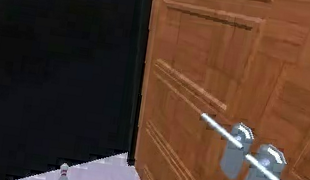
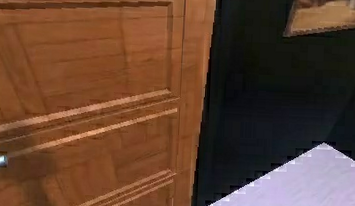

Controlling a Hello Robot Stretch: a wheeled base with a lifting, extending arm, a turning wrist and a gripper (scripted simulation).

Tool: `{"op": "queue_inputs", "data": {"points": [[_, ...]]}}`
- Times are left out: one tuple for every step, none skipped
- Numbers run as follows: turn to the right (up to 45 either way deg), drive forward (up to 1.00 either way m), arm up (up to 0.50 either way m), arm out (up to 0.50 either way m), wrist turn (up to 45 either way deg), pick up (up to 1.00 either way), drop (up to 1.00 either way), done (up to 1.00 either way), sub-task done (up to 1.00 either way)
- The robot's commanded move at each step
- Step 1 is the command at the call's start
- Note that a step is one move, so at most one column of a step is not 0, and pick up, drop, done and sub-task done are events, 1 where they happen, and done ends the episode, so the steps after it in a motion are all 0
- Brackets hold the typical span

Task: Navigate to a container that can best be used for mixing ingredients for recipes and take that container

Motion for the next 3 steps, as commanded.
{"op": "queue_inputs", "data": {"points": [[-45.0, 0.00, 0.00, 0.00, 0.0, 0.00, 0.00, 0.00, 0.00], [-45.0, 0.00, 0.00, 0.00, 0.0, 0.00, 0.00, 0.00, 0.00], [-45.0, 0.00, 0.00, 0.00, 0.0, 0.00, 0.00, 0.00, 0.00]]}}
